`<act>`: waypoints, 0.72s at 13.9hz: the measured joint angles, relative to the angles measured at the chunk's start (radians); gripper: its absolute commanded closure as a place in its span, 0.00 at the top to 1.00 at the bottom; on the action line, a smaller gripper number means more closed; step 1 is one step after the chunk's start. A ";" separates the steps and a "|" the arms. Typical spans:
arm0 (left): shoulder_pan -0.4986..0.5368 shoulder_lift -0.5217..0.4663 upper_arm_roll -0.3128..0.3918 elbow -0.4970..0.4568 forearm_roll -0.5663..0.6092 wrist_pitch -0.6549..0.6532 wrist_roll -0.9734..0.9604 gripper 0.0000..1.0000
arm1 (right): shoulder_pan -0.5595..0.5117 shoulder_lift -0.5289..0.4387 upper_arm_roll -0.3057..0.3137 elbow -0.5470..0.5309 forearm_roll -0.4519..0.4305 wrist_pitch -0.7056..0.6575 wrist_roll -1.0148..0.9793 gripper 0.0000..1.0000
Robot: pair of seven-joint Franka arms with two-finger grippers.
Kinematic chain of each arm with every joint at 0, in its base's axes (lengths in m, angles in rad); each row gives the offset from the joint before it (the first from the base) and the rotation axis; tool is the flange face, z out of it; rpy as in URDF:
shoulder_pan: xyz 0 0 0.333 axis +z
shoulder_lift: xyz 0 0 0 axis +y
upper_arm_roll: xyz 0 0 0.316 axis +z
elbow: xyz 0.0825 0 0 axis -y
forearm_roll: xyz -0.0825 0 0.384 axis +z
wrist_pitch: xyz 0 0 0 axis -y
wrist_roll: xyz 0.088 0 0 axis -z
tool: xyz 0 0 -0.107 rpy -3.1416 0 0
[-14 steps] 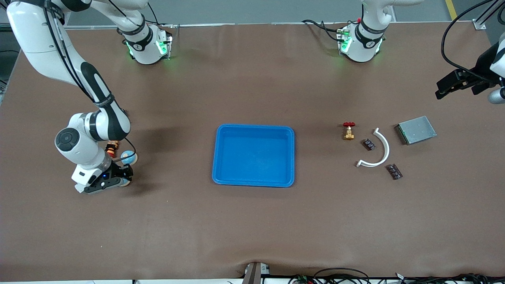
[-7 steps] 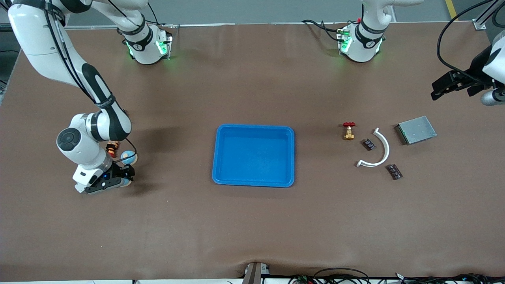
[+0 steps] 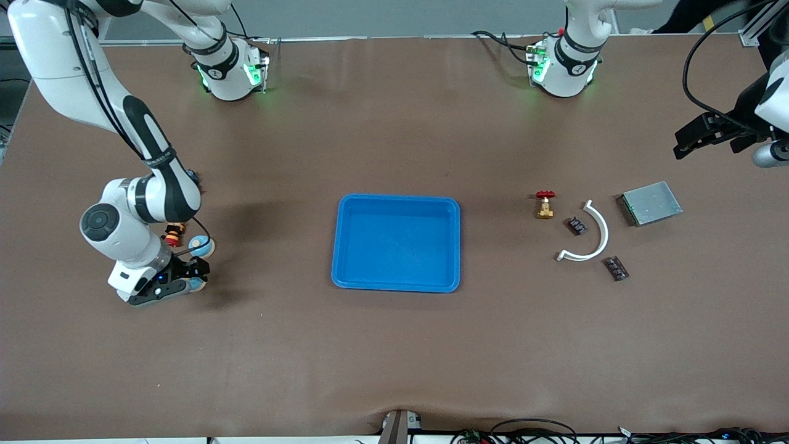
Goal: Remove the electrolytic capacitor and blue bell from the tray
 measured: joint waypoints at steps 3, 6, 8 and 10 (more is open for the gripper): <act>0.000 0.000 0.000 0.008 0.000 -0.010 0.000 1.00 | -0.008 -0.067 -0.001 0.023 0.052 -0.135 0.001 1.00; 0.000 0.000 0.000 0.005 0.000 -0.059 0.000 1.00 | -0.030 -0.185 -0.001 0.036 0.126 -0.353 -0.001 1.00; -0.002 0.000 -0.005 0.003 0.000 -0.060 0.001 1.00 | -0.042 -0.278 -0.003 0.038 0.136 -0.477 0.000 1.00; -0.001 0.000 -0.031 0.003 0.000 -0.060 0.001 1.00 | -0.042 -0.364 -0.006 0.038 0.144 -0.582 0.007 1.00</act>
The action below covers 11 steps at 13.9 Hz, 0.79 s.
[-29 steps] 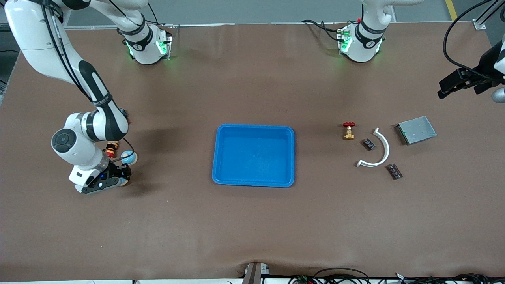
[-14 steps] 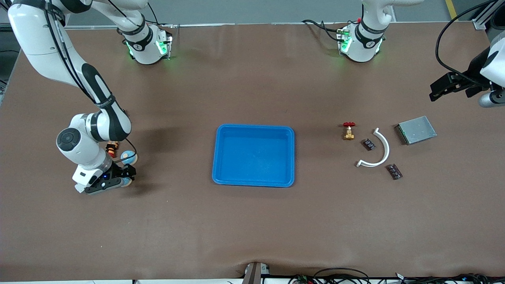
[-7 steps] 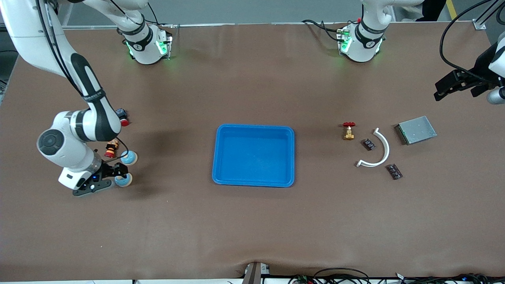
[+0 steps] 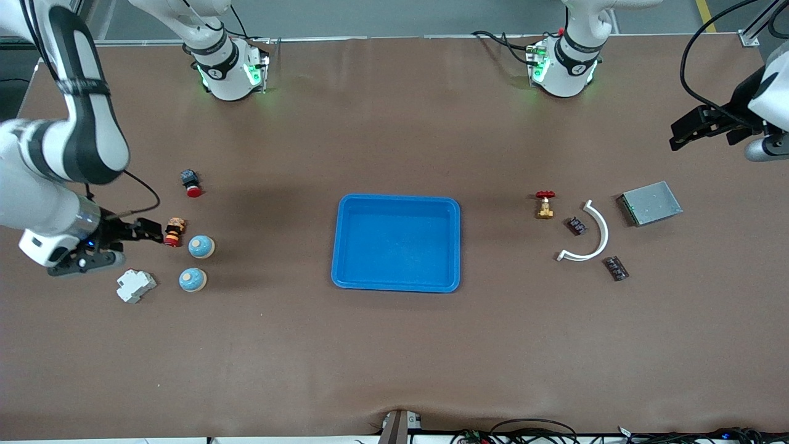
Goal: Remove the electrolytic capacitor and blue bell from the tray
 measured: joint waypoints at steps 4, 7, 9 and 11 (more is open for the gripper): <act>0.004 0.000 -0.015 -0.002 0.000 0.001 0.000 1.00 | 0.044 -0.119 -0.039 0.019 0.008 -0.177 0.077 1.00; 0.009 0.000 -0.014 -0.003 0.000 0.002 0.000 1.00 | 0.062 -0.168 -0.040 0.089 0.009 -0.302 0.110 1.00; 0.010 0.000 -0.013 -0.002 0.000 0.003 0.000 1.00 | 0.064 -0.198 -0.040 0.109 0.009 -0.329 0.117 1.00; 0.012 0.000 -0.007 0.004 0.000 0.004 0.000 1.00 | 0.066 -0.222 -0.038 0.125 0.009 -0.361 0.128 1.00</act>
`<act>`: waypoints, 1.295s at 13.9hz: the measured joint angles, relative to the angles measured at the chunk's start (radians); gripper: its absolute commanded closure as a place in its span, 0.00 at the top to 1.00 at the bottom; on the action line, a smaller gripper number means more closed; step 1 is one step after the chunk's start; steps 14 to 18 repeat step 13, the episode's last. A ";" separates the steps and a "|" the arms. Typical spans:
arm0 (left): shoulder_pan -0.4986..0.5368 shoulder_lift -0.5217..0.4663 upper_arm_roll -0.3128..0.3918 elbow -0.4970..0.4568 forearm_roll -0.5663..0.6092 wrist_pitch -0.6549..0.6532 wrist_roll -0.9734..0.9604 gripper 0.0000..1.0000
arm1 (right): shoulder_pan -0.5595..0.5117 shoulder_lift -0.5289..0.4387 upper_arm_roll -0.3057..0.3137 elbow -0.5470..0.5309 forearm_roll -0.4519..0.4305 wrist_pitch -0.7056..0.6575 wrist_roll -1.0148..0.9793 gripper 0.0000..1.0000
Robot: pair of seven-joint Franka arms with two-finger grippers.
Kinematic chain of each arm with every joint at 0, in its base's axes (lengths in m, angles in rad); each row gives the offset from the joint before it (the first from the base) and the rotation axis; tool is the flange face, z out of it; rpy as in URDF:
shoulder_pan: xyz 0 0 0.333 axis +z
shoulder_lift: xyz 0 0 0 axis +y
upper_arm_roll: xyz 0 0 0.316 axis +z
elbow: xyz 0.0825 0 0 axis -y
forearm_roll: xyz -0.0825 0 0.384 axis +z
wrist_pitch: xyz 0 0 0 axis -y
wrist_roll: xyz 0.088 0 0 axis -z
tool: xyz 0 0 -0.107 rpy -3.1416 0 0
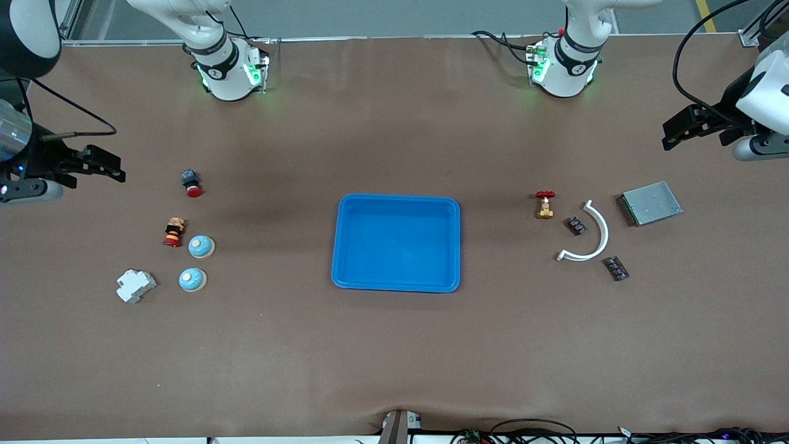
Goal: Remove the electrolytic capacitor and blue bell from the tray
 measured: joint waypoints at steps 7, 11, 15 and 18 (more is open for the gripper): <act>0.003 0.000 0.004 0.016 0.000 0.000 0.000 1.00 | 0.017 -0.007 0.015 0.202 0.000 -0.184 0.083 1.00; 0.003 0.000 0.004 0.018 0.000 0.000 0.000 1.00 | 0.021 -0.007 0.015 0.274 0.000 -0.234 0.096 1.00; 0.002 0.000 0.003 0.018 0.000 0.000 0.000 1.00 | 0.021 -0.006 0.014 0.281 -0.001 -0.234 0.097 1.00; 0.002 0.000 0.003 0.018 0.000 0.000 0.000 1.00 | 0.021 -0.006 0.014 0.281 -0.001 -0.234 0.097 1.00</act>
